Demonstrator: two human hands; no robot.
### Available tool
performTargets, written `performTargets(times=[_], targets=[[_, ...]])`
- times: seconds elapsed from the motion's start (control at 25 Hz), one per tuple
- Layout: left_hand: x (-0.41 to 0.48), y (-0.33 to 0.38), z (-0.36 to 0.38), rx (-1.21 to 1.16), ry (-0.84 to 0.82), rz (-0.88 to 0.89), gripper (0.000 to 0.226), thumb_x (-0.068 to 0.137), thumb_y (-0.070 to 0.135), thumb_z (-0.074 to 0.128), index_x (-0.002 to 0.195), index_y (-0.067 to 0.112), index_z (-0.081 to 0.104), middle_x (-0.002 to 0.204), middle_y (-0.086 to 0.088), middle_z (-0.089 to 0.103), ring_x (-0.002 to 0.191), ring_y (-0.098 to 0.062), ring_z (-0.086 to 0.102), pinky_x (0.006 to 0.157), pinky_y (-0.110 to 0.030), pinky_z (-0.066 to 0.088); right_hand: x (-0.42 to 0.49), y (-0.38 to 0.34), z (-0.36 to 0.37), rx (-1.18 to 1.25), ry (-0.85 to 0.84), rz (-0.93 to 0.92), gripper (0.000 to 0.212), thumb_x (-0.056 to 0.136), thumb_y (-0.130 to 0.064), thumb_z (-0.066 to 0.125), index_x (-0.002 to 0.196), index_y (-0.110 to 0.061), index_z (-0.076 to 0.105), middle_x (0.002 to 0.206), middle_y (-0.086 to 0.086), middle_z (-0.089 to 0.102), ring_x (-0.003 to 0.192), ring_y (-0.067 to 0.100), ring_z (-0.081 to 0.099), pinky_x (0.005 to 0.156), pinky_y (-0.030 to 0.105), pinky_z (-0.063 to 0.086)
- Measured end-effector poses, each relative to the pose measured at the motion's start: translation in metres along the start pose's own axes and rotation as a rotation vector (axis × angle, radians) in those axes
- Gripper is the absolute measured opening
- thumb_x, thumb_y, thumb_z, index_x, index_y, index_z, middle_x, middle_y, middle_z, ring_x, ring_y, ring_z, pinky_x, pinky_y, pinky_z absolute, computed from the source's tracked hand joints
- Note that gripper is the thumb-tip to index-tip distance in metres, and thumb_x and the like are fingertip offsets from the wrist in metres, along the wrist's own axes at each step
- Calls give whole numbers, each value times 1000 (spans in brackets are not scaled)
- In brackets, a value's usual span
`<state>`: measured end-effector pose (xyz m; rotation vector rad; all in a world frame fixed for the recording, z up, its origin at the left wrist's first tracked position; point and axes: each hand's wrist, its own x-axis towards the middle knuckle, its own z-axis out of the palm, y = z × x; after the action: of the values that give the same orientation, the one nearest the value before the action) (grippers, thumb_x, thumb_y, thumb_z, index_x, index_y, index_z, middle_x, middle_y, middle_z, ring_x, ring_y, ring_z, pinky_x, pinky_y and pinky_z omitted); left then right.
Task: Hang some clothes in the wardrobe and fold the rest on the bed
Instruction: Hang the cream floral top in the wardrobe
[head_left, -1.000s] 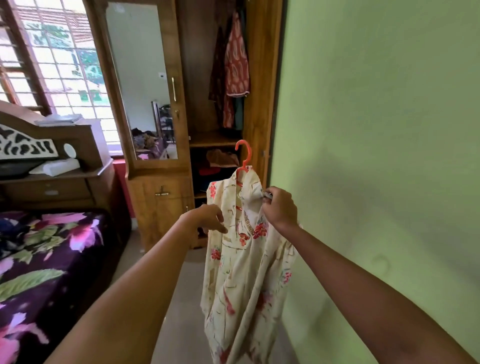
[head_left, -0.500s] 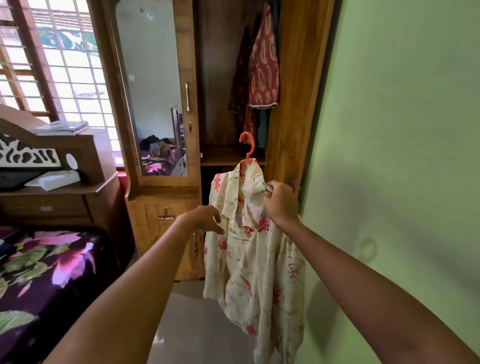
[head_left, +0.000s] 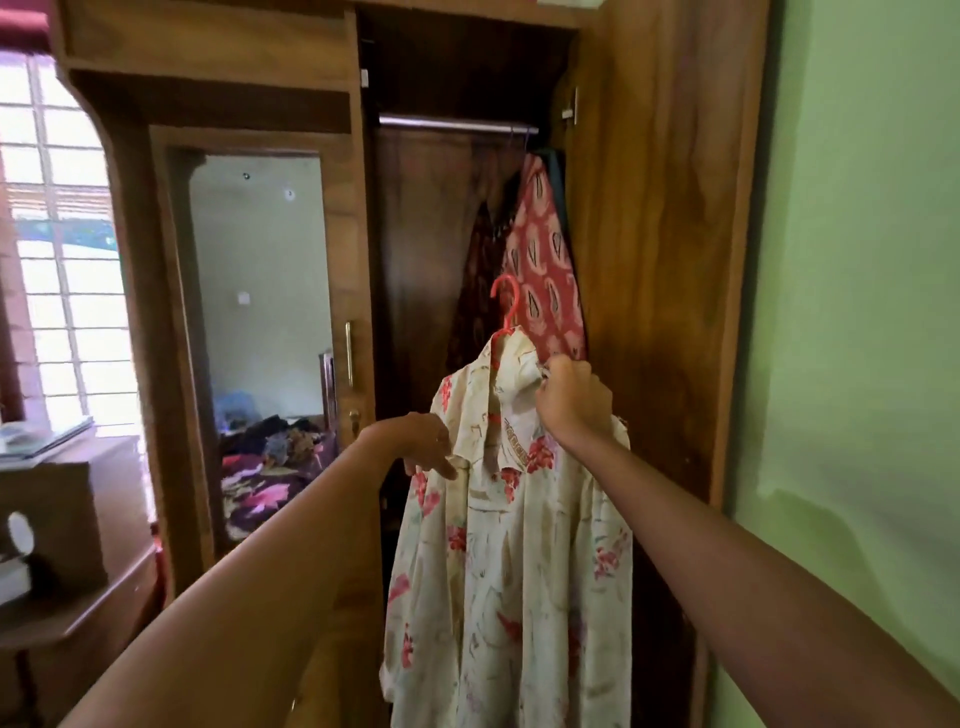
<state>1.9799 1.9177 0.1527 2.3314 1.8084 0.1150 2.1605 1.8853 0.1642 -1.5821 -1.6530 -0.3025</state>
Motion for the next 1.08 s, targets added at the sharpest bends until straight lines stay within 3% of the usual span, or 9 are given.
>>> performTargets(times=[0.12, 0.32, 0.4, 0.52, 0.72, 0.92, 1.08], targets=[[53, -5, -50, -2, 56, 0, 46, 89, 28, 63, 128, 6, 54, 128, -10, 57, 102, -26, 64, 88, -29, 51, 78, -11, 25, -124, 80, -73, 17, 97, -7, 43, 105, -7, 58, 102, 8, 63, 93, 25, 62, 66, 32, 40], [167, -13, -134, 19, 191, 9, 47, 89, 31, 62, 130, 9, 53, 128, -8, 58, 99, -19, 62, 57, -14, 45, 224, -23, 64, -281, 260, -217, 25, 98, -5, 38, 105, -8, 62, 104, 10, 66, 92, 27, 65, 64, 32, 41], [211, -14, -167, 6, 221, -5, 47, 89, 29, 63, 131, 10, 52, 130, -7, 56, 104, -20, 61, 53, -13, 42, 280, -27, 74, -321, 296, -271, 25, 99, -6, 38, 106, -10, 63, 105, 9, 66, 94, 25, 65, 65, 30, 39], [257, -19, -212, 28, 265, -42, 48, 88, 30, 64, 130, 10, 51, 128, -8, 58, 93, -15, 57, 51, -13, 39, 353, -34, 80, -369, 330, -323, 24, 95, -4, 42, 103, -13, 62, 105, 7, 67, 95, 26, 65, 67, 31, 36], [314, -41, -283, 39, 362, -122, 45, 89, 30, 63, 129, 12, 52, 125, -7, 59, 104, -21, 62, 59, -20, 50, 453, -49, 79, -377, 446, -311, 20, 97, -8, 44, 108, -13, 60, 103, 7, 65, 94, 25, 64, 65, 31, 40], [367, -51, -316, -29, 407, -114, 50, 82, 32, 71, 125, 13, 56, 114, -4, 63, 100, -21, 63, 92, -43, 51, 507, -54, 90, -398, 445, -325, 24, 96, -6, 42, 115, -12, 57, 113, 8, 62, 103, 26, 61, 70, 31, 38], [396, -57, -330, -9, 417, -110, 48, 85, 33, 68, 127, 17, 52, 117, -4, 63, 98, -20, 63, 84, -39, 51, 537, -56, 108, -443, 462, -344, 29, 94, -1, 43, 117, -13, 56, 115, 7, 62, 105, 26, 61, 70, 32, 38]])
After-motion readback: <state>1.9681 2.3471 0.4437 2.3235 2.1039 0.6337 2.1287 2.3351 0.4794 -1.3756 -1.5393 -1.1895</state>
